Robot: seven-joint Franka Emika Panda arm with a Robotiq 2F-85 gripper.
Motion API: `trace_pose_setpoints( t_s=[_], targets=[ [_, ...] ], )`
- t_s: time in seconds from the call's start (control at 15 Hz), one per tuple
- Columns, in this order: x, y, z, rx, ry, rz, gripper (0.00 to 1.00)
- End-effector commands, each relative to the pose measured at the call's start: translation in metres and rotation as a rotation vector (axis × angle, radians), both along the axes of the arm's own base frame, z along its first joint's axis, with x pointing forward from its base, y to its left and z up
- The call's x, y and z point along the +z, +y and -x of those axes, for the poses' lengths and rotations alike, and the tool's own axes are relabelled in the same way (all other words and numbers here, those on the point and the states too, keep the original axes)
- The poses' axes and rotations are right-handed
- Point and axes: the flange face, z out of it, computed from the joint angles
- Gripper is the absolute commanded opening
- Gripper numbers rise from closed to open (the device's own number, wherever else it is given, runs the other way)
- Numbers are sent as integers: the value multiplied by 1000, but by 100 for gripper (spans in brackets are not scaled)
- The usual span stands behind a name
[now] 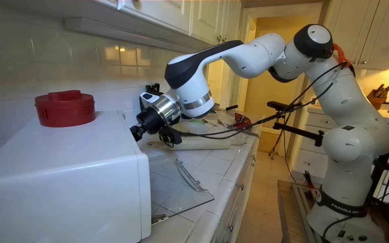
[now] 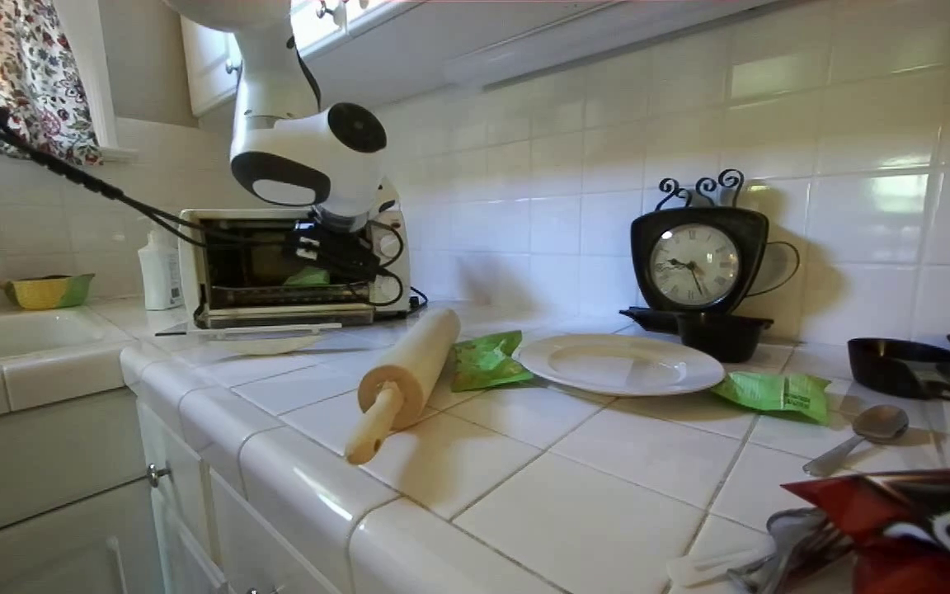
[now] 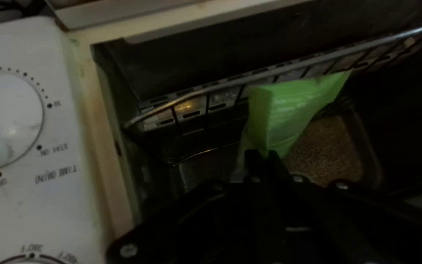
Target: Open the oven and put the green packet into it
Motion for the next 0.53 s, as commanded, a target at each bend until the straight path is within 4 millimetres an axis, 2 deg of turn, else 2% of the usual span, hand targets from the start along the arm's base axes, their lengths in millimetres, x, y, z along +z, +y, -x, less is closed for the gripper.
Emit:
trace_pose_setpoints(
  t_s=[0.0, 0.07, 0.2, 0.47],
  targets=[
    [4, -6, -10, -16, 1, -20, 8],
    [7, -9, -9, -23, 5, -23, 8],
    [12, -14, -5, -54, 10, -24, 0],
    [22, -29, 16, -142, 30, -35, 0]
  ],
)
